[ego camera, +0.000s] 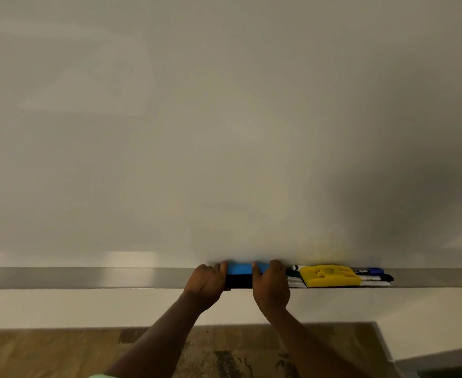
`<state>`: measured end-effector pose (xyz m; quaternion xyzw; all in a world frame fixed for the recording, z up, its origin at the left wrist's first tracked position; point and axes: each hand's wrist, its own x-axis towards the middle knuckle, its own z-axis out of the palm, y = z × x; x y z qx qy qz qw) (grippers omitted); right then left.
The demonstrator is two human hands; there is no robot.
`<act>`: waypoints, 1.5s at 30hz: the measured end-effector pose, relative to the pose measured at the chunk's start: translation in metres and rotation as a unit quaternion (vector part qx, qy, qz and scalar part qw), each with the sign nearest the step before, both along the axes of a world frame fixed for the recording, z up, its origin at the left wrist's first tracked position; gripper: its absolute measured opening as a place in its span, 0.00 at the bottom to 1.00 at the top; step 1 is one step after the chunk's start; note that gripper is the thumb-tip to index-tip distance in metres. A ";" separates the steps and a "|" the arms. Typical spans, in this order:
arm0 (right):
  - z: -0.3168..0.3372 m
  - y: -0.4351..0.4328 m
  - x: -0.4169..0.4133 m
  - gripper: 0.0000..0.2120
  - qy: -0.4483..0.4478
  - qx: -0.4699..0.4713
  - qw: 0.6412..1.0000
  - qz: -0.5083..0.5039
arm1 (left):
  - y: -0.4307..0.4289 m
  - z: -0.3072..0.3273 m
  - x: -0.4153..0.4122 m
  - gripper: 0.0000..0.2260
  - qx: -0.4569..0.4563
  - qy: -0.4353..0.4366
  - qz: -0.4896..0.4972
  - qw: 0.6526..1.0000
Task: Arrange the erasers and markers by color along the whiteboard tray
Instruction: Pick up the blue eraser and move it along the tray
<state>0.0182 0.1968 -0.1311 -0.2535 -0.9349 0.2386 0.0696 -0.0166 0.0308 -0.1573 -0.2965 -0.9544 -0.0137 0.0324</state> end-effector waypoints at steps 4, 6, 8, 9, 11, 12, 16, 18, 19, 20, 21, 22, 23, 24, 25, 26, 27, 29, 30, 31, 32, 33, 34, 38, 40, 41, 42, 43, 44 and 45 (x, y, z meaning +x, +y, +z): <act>-0.010 -0.003 0.004 0.22 -0.022 -0.038 0.999 0.014 | -0.006 -0.008 0.006 0.20 0.076 -0.068 0.048 0.994; -0.012 -0.007 0.007 0.23 -0.021 -0.073 0.997 0.031 | -0.014 -0.010 0.009 0.19 0.097 -0.082 0.064 0.990; -0.010 -0.014 0.009 0.22 -0.012 -0.112 0.992 0.056 | -0.028 -0.008 0.013 0.16 0.112 -0.078 0.075 0.988; -0.008 -0.019 0.010 0.22 -0.006 -0.130 0.989 0.069 | -0.036 -0.006 0.016 0.15 0.123 -0.067 0.077 0.987; -0.004 -0.030 0.012 0.21 0.009 -0.162 0.982 0.096 | -0.052 -0.003 0.021 0.14 0.151 -0.036 0.073 0.985; -0.002 -0.036 0.013 0.21 0.018 -0.181 0.977 0.110 | -0.061 -0.001 0.023 0.14 0.162 -0.022 0.074 0.984; 0.006 -0.067 0.013 0.21 0.035 -0.257 0.951 0.170 | -0.102 0.008 0.029 0.12 0.166 0.031 0.097 0.981; 0.011 -0.087 0.009 0.22 0.032 -0.270 0.942 0.198 | -0.127 0.011 0.031 0.10 0.153 0.051 0.107 0.981; 0.014 -0.097 0.007 0.22 0.029 -0.273 0.938 0.212 | -0.140 0.013 0.032 0.08 0.142 0.061 0.111 0.982; 0.016 -0.108 0.005 0.22 0.024 -0.279 0.933 0.226 | -0.153 0.015 0.033 0.06 0.129 0.070 0.116 0.982; 0.018 -0.119 0.003 0.22 0.018 -0.286 0.927 0.241 | -0.167 0.018 0.034 0.06 0.119 0.078 0.124 0.982; 0.019 -0.130 0.001 0.22 0.012 -0.294 0.920 0.257 | -0.181 0.020 0.034 0.07 0.113 0.087 0.131 0.981; 0.020 -0.142 -0.001 0.22 0.008 -0.300 0.914 0.271 | -0.195 0.024 0.035 0.07 0.107 0.097 0.138 0.980; 0.021 -0.154 -0.004 0.23 0.004 -0.302 0.910 0.283 | -0.209 0.027 0.036 0.07 0.100 0.109 0.145 0.978; 0.022 -0.167 -0.006 0.24 0.001 -0.300 0.908 0.293 | -0.223 0.030 0.036 0.06 0.091 0.117 0.152 0.977; 0.023 -0.181 -0.008 0.26 -0.001 -0.294 0.906 0.303 | -0.237 0.032 0.037 0.06 0.081 0.126 0.160 0.976; 0.023 -0.196 -0.010 0.28 0.000 -0.284 0.906 0.314 | -0.251 0.035 0.037 0.05 0.073 0.131 0.169 0.974; 0.024 -0.227 -0.012 0.31 0.006 -0.257 0.905 0.339 | -0.277 0.041 0.038 0.04 0.067 0.141 0.190 0.969; 0.024 -0.243 -0.013 0.31 0.009 -0.247 0.904 0.350 | -0.290 0.044 0.038 0.03 0.067 0.145 0.201 0.966; 0.024 -0.259 -0.015 0.31 0.012 -0.244 0.901 0.358 | -0.303 0.046 0.039 0.05 0.068 0.144 0.214 0.964; 0.023 -0.274 -0.016 0.30 0.016 -0.245 0.898 0.365 | -0.317 0.048 0.040 0.10 0.065 0.138 0.227 0.962; 0.023 -0.290 -0.018 0.29 0.020 -0.247 0.895 0.372 | -0.332 0.050 0.040 0.13 0.060 0.129 0.239 0.960; 0.022 -0.305 -0.019 0.29 0.024 -0.248 0.892 0.378 | -0.346 0.051 0.041 0.15 0.053 0.123 0.246 0.960; 0.016 -0.361 -0.026 0.27 0.036 -0.243 0.885 0.395 | -0.402 0.054 0.045 0.22 0.032 0.076 0.253 0.964; 0.012 -0.387 -0.027 0.27 0.041 -0.234 0.883 0.404 | -0.427 0.052 0.048 0.24 0.014 0.060 0.261 0.964; 0.010 -0.399 -0.027 0.27 0.045 -0.228 0.882 0.410 | -0.437 0.051 0.049 0.23 0.008 0.057 0.263 0.963; 0.007 -0.411 -0.028 0.28 0.049 -0.220 0.880 0.418 | -0.449 0.050 0.049 0.20 0.007 0.056 0.265 0.963; 0.004 -0.424 -0.028 0.28 0.051 -0.212 0.878 0.426 | -0.461 0.049 0.050 0.18 0.006 0.056 0.267 0.962; 0.002 -0.435 -0.028 0.28 0.053 -0.200 0.876 0.435 | -0.471 0.048 0.050 0.15 0.001 0.057 0.270 0.961; -0.001 -0.448 -0.029 0.28 0.052 -0.189 0.875 0.443 | -0.482 0.047 0.049 0.14 -0.008 0.059 0.274 0.960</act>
